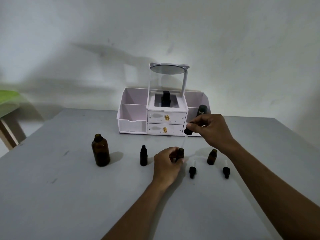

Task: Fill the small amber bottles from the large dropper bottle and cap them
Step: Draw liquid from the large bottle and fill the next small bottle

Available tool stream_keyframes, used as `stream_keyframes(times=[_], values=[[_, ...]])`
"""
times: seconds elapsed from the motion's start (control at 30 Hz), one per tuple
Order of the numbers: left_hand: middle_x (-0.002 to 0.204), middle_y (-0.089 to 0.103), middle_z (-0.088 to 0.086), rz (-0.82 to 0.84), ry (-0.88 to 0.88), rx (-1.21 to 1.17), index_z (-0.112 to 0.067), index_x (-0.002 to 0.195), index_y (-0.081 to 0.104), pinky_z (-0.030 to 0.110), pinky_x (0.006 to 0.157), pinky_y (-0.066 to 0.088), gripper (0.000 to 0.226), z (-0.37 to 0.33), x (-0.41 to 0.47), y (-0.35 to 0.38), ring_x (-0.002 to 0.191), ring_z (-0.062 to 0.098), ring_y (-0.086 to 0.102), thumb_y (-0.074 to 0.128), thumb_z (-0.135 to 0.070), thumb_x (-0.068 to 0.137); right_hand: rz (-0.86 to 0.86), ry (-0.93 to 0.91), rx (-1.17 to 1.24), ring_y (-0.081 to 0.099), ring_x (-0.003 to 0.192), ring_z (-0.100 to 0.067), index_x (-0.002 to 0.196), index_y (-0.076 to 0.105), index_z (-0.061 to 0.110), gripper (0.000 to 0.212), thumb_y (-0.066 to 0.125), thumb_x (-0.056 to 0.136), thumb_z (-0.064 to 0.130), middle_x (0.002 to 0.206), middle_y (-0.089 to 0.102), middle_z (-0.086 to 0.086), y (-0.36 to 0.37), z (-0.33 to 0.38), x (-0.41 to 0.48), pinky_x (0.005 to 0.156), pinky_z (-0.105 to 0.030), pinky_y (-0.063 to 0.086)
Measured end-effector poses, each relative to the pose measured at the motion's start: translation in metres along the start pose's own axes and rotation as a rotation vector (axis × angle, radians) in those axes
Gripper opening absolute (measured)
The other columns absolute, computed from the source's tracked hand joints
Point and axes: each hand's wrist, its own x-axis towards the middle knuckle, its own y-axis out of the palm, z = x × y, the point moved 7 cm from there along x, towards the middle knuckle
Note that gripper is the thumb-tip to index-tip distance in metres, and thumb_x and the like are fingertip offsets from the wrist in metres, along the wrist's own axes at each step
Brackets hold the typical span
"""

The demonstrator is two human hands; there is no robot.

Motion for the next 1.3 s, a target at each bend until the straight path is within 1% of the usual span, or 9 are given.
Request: stream_keyframes(times=[0.1,0.53,0.8,0.87,0.97,1.03,1.13,1.2,1.3], values=[[0.121,0.067,-0.005,0.003,0.004,0.001,-0.018,0.124,0.063,0.003,0.086,0.036,0.043,0.001,0.0,0.001,0.098,-0.001,0.059,0.074,-0.019,0.083,-0.002,-0.017,0.005,0.066,0.065,0.005,0.085,0.079,0.012,0.007,0.08,0.083,0.018,0.073,0.072,0.012,0.001,0.002,0.001,0.063,-0.005,0.047],[0.118,0.068,-0.006,-0.005,0.024,0.041,-0.019,0.121,0.065,-0.013,0.067,0.029,0.039,0.003,0.003,0.003,0.09,-0.006,0.054,0.074,-0.019,0.083,-0.016,-0.044,-0.016,0.071,0.074,-0.011,0.088,0.08,0.01,0.007,0.08,0.083,0.016,0.078,0.075,0.004,-0.001,0.006,-0.001,0.067,-0.005,0.049],[0.119,0.067,-0.006,-0.004,0.018,0.028,-0.02,0.121,0.065,-0.01,0.072,0.031,0.04,0.003,0.003,0.003,0.095,-0.003,0.056,0.074,-0.022,0.083,-0.005,-0.044,0.013,0.069,0.066,0.0,0.087,0.08,0.013,0.01,0.081,0.081,0.02,0.075,0.075,0.009,-0.004,0.01,-0.001,0.065,-0.007,0.049],[0.123,0.064,-0.006,-0.003,0.01,-0.005,-0.019,0.126,0.061,-0.004,0.079,0.036,0.046,0.004,0.0,0.001,0.1,0.0,0.058,0.074,-0.023,0.082,-0.03,-0.061,0.063,0.071,0.069,0.001,0.089,0.079,0.014,0.01,0.082,0.081,0.019,0.076,0.076,0.009,-0.01,0.019,0.0,0.069,-0.01,0.053],[0.127,0.06,-0.008,0.008,-0.004,-0.049,-0.021,0.132,0.055,0.005,0.085,0.041,0.052,0.007,-0.012,-0.007,0.106,0.002,0.057,0.073,-0.027,0.083,-0.072,-0.113,0.162,0.076,0.072,-0.01,0.09,0.078,0.01,0.008,0.079,0.084,0.015,0.078,0.078,0.001,-0.02,0.041,0.001,0.075,-0.026,0.06],[0.124,0.06,-0.011,0.031,-0.007,-0.084,-0.023,0.131,0.056,-0.001,0.079,0.039,0.051,0.012,-0.024,-0.015,0.102,-0.002,0.056,0.073,-0.027,0.083,-0.095,-0.146,0.224,0.076,0.069,-0.012,0.089,0.077,0.014,0.004,0.077,0.085,0.014,0.076,0.078,0.001,-0.024,0.06,0.002,0.071,-0.032,0.061],[0.116,0.058,-0.018,0.016,-0.005,-0.071,-0.025,0.128,0.057,0.0,0.08,0.042,0.049,0.019,-0.04,-0.039,0.099,-0.004,0.056,0.072,-0.034,0.083,-0.073,-0.176,0.295,0.072,0.066,-0.006,0.083,0.076,0.022,0.008,0.076,0.085,0.014,0.073,0.078,0.007,-0.016,0.088,0.004,0.061,-0.021,0.055],[0.108,0.057,-0.022,-0.037,-0.011,-0.06,-0.028,0.125,0.059,0.005,0.082,0.047,0.045,0.024,-0.046,-0.065,0.096,-0.006,0.057,0.072,-0.038,0.082,-0.04,-0.202,0.309,0.071,0.067,-0.004,0.082,0.075,0.025,0.012,0.078,0.084,0.014,0.071,0.076,0.013,0.0,0.107,0.004,0.065,-0.016,0.055],[0.098,0.056,-0.028,-0.114,-0.04,-0.066,-0.035,0.114,0.06,0.0,0.071,0.043,0.037,0.037,-0.054,-0.104,0.091,-0.009,0.057,0.074,-0.038,0.08,0.008,-0.208,0.344,0.073,0.071,-0.008,0.085,0.077,0.021,0.009,0.08,0.082,0.014,0.077,0.077,0.01,0.03,0.13,0.004,0.074,-0.024,0.059]])
